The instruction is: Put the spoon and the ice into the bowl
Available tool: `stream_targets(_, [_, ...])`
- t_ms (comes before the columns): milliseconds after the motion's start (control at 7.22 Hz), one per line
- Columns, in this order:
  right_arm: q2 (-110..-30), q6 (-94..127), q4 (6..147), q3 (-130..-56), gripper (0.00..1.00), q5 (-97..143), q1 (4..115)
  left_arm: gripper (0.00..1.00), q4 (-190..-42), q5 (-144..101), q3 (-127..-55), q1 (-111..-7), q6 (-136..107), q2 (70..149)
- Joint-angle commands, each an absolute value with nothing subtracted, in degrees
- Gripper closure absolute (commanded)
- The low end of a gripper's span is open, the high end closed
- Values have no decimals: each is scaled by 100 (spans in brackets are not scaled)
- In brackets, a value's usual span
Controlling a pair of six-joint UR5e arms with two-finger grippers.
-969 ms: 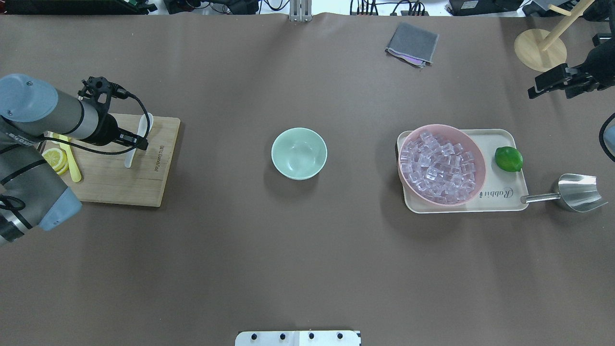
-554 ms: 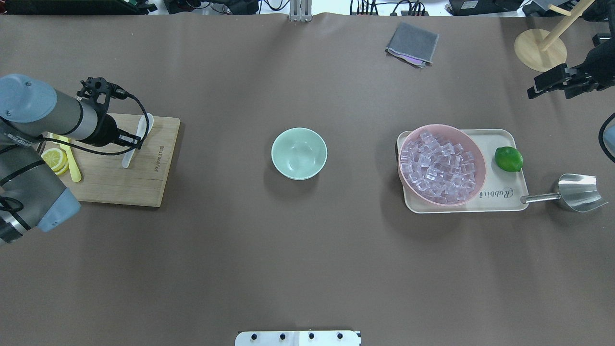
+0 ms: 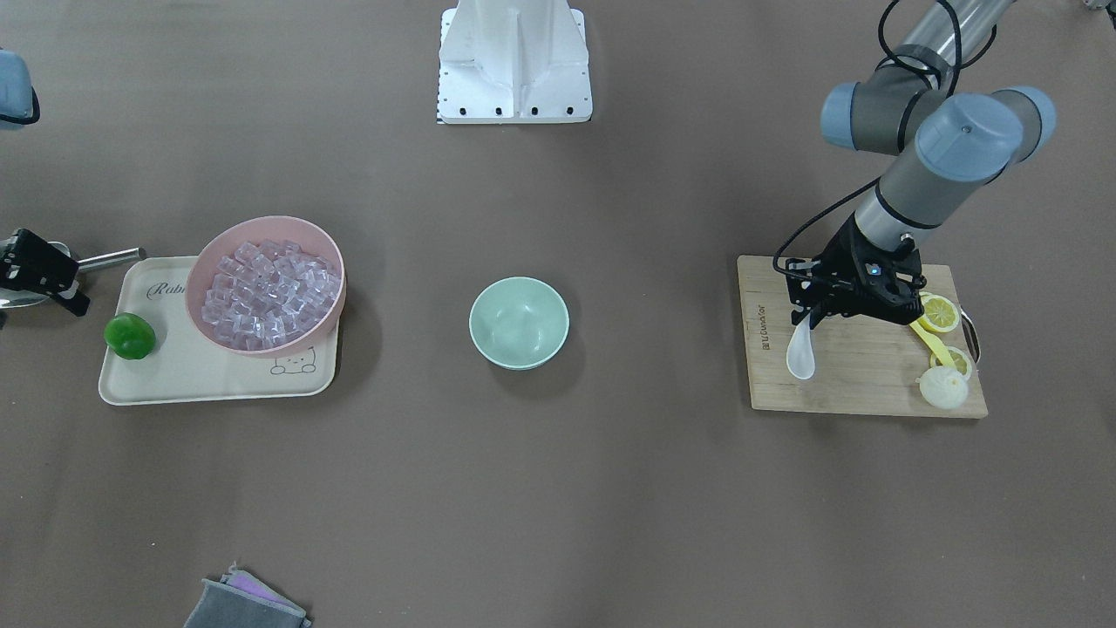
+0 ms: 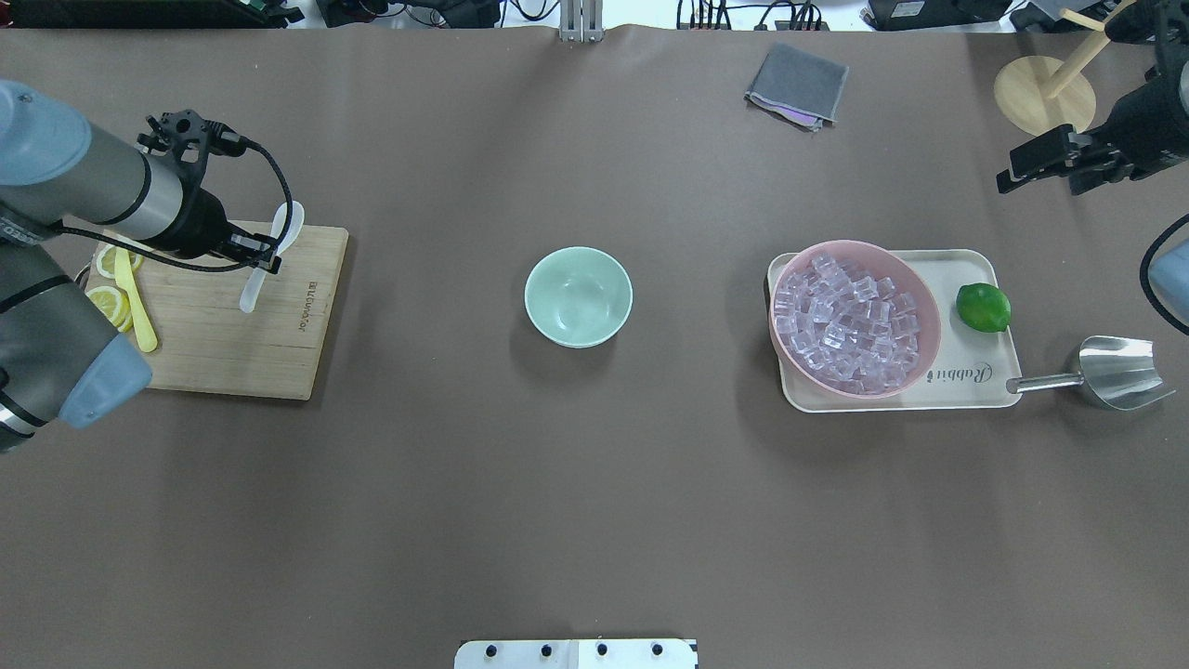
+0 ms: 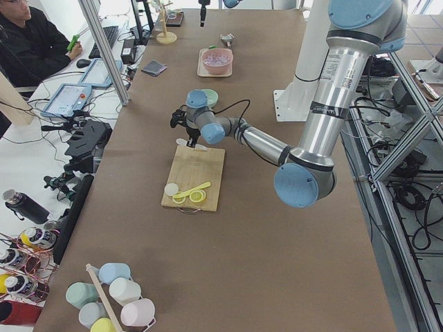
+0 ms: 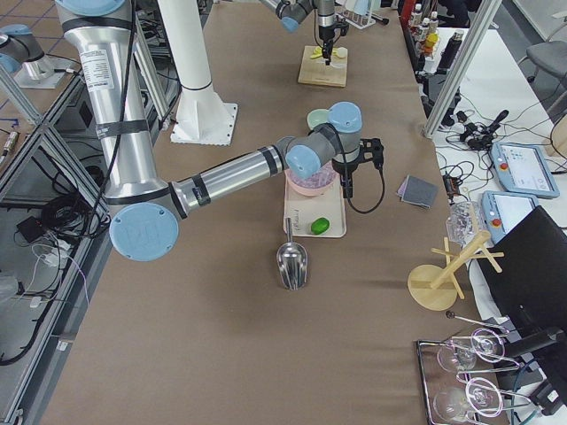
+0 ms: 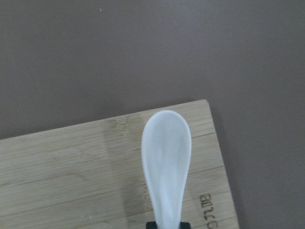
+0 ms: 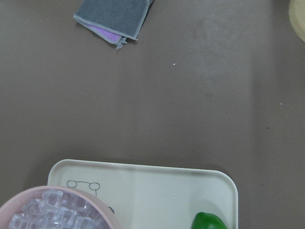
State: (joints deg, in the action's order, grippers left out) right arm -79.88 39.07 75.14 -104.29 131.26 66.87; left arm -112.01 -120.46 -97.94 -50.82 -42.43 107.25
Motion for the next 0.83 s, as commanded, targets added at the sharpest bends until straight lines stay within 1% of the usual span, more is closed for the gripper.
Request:
stream_targets(0, [-7919, 4863, 7506, -10817, 0, 12484, 5867, 100, -10802, -12032, -9923, -5080, -4708, 11204])
stream_targets(277, [-7840, 5666, 7506, -11161, 0, 11921, 5128, 100, -10810, -12024, -9914, -5054, -4842, 11285])
stream_targets(415, [-7840, 5686, 7515, -11162, 0, 11335, 4733, 100, -10802, -12032, -9914, -5054, -4843, 11294])
stream_targets(554, [-7849, 5687, 7541, -11153, 1, 11268, 4615, 100, -10802, -12032, -9905, -5054, -4843, 11355])
stream_targets(692, [-7857, 5895, 7567, -11153, 16, 11268, 4501, 100, -10802, -12032, -9905, -5054, -4851, 11373])
